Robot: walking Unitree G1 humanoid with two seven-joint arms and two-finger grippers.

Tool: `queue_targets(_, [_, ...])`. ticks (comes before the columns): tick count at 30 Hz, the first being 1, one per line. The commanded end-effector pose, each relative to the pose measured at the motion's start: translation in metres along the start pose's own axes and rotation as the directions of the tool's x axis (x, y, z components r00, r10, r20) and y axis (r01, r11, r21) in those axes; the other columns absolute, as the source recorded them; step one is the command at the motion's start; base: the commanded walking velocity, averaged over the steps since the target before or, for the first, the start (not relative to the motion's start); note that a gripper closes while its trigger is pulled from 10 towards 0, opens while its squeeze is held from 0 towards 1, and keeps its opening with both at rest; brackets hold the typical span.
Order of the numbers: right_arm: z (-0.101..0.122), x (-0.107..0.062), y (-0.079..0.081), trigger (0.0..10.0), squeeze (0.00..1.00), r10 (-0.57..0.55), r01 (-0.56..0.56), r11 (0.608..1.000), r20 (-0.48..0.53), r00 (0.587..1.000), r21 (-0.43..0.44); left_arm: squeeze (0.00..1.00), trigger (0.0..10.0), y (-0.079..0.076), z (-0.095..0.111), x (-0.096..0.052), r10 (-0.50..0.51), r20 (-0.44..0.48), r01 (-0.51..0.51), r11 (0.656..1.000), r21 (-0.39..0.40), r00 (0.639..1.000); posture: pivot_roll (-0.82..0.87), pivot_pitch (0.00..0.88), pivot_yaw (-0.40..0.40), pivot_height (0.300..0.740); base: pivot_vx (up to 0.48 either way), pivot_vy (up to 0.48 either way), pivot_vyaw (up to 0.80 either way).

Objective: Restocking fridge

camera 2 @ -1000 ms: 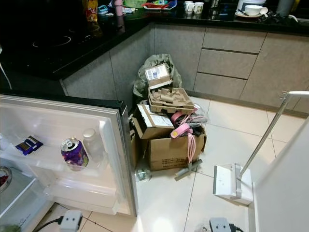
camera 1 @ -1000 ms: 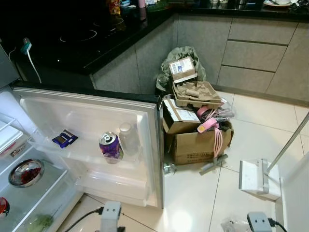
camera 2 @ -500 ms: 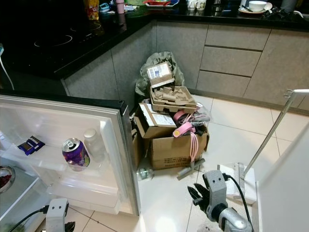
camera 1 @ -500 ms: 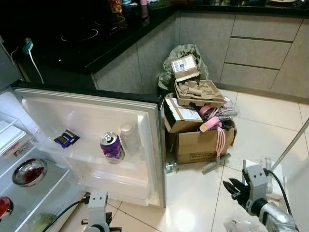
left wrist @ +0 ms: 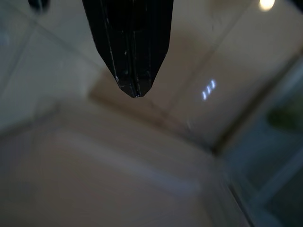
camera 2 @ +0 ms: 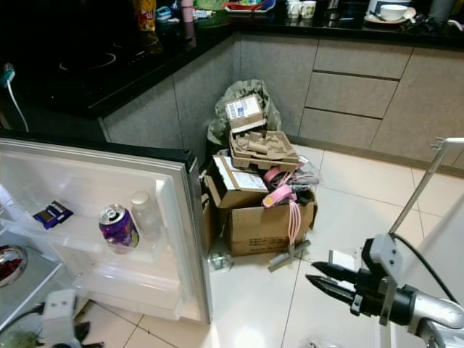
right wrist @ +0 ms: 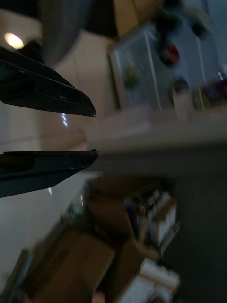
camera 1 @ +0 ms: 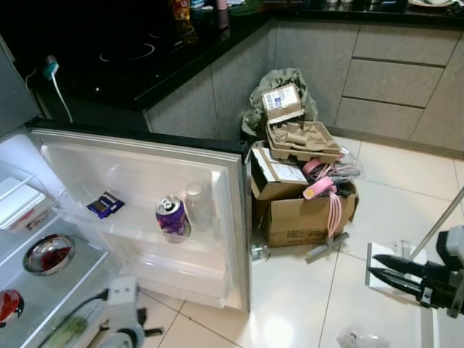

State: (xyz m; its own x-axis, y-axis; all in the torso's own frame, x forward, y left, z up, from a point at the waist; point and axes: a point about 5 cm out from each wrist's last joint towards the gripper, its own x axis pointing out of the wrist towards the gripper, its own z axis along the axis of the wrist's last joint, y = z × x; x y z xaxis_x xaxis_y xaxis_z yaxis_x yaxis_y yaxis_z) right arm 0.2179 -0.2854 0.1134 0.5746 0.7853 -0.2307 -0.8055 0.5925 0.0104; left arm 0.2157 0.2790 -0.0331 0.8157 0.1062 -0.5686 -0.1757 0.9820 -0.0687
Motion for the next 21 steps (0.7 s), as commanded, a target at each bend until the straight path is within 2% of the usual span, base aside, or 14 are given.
queue_targets(1, [0.008, -0.002, 0.002, 10.0, 0.0, 0.022, -0.021, 1.0, 0.017, 1.0, -0.005, 0.0, 10.0, 0.013, 0.019, 0.0, 0.009, 0.071, -0.009, 1.0, -0.001, 0.997, -0.09, 0.0, 0.031, 0.74, 0.0, 0.0, 0.0])
queue_targets(2, [0.011, -0.002, 0.005, 10.0, 0.0, 0.036, -0.036, 0.999, 0.018, 0.999, 0.0, 0.0, 10.0, 0.02, 0.039, 0.001, -0.017, 0.135, 0.015, 1.0, 0.015, 0.991, -0.08, 0.0, 0.031, 0.74, 0.0, 0.0, 0.0])
queue_targets(4, [0.011, -0.002, 0.005, 10.0, 0.0, 0.036, -0.036, 0.999, 0.018, 0.999, 0.0, 0.0, 10.0, 0.02, 0.039, 0.001, -0.017, 0.135, 0.015, 1.0, 0.015, 0.991, -0.08, 0.0, 0.031, 0.74, 0.0, 0.0, 0.0])
queue_targets(6, [0.014, -0.001, 0.011, 10.0, 0.0, 0.066, -0.067, 0.998, 0.019, 0.998, 0.02, 0.0, 10.0, 0.035, 0.089, -0.002, -0.127, 0.267, 0.106, 0.99, 0.094, 0.955, -0.08, 0.0, 0.034, 0.74, 0.0, 0.0, 0.0])
queue_targets(7, [0.014, -0.001, 0.011, 10.0, 0.0, 0.066, -0.067, 0.998, 0.019, 0.998, 0.02, 0.0, 10.0, 0.035, 0.089, -0.002, -0.127, 0.267, 0.106, 0.99, 0.094, 0.955, -0.08, 0.0, 0.034, 0.74, 0.0, 0.0, 0.0])
queue_targets(9, [0.016, 0.001, 0.016, 10.0, 0.0, 0.085, -0.085, 0.996, 0.023, 0.996, 0.035, 0.0, 10.0, 0.043, 0.126, -0.009, -0.22, 0.349, 0.174, 0.972, 0.159, 0.911, -0.07, 0.0, 0.032, 0.74, 0.0, 0.0, 0.0])
queue_targets(10, [0.017, 0.003, 0.017, 10.0, 0.0, 0.089, -0.09, 0.995, 0.024, 0.996, 0.038, 0.0, 10.0, 0.046, 0.146, -0.014, -0.286, 0.385, 0.221, 0.953, 0.205, 0.878, -0.07, 0.0, 0.034, 0.74, 0.0, 0.0, 0.0])
queue_targets(11, [0.017, 0.003, 0.017, 10.0, 0.0, 0.089, -0.09, 0.995, 0.024, 0.996, 0.038, 0.0, 10.0, 0.046, 0.146, -0.014, -0.286, 0.385, 0.221, 0.953, 0.205, 0.878, -0.07, 0.0, 0.034, 0.74, 0.0, 0.0, 0.0])
queue_targets(13, [0.018, 0.006, 0.02, 10.0, 0.0, 0.094, -0.095, 0.994, 0.027, 0.995, 0.046, 0.0, 10.0, 0.048, 0.18, -0.026, -0.405, 0.42, 0.292, 0.906, 0.307, 0.812, -0.07, 0.0, 0.036, 0.74, 0.0, 0.0, 0.0])
queue_targets(15, [0.018, 0.008, 0.021, 10.0, 0.0, 0.095, -0.097, 0.994, 0.027, 0.995, 0.05, 0.0, 10.0, 0.047, 0.202, -0.036, -0.478, 0.421, 0.324, 0.864, 0.386, 0.771, -0.07, 0.0, 0.037, 0.74, 0.0, 0.0, 0.0])
queue_targets(16, [0.018, 0.008, 0.021, 10.0, 0.0, 0.095, -0.097, 0.994, 0.027, 0.995, 0.052, 0.0, 10.0, 0.047, 0.209, -0.039, -0.503, 0.417, 0.334, 0.847, 0.414, 0.757, -0.07, 0.0, 0.037, 0.74, 0.0, 0.0, 0.0])
queue_targets(17, [0.018, 0.008, 0.021, 10.0, 0.0, 0.095, -0.097, 0.994, 0.027, 0.995, 0.052, 0.0, 10.0, 0.047, 0.209, -0.039, -0.503, 0.417, 0.334, 0.847, 0.414, 0.757, -0.07, 0.0, 0.037, 0.74, 0.0, 0.0, 0.0])
queue_targets(18, [0.017, 0.009, 0.022, 10.0, 0.0, 0.095, -0.097, 0.994, 0.028, 0.995, 0.054, 0.0, 10.0, 0.045, 0.218, -0.044, -0.536, 0.413, 0.346, 0.823, 0.451, 0.737, -0.07, 0.0, 0.04, 0.74, 0.0, 0.0, 0.0])
queue_targets(21, [0.016, 0.009, 0.023, 10.0, 0.0, 0.089, -0.09, 0.994, 0.022, 0.996, 0.066, 0.0, 10.0, 0.038, 0.251, -0.064, -0.641, 0.419, 0.386, 0.744, 0.545, 0.642, -0.07, 0.0, 0.042, 0.74, 0.0, 0.0, 0.0])
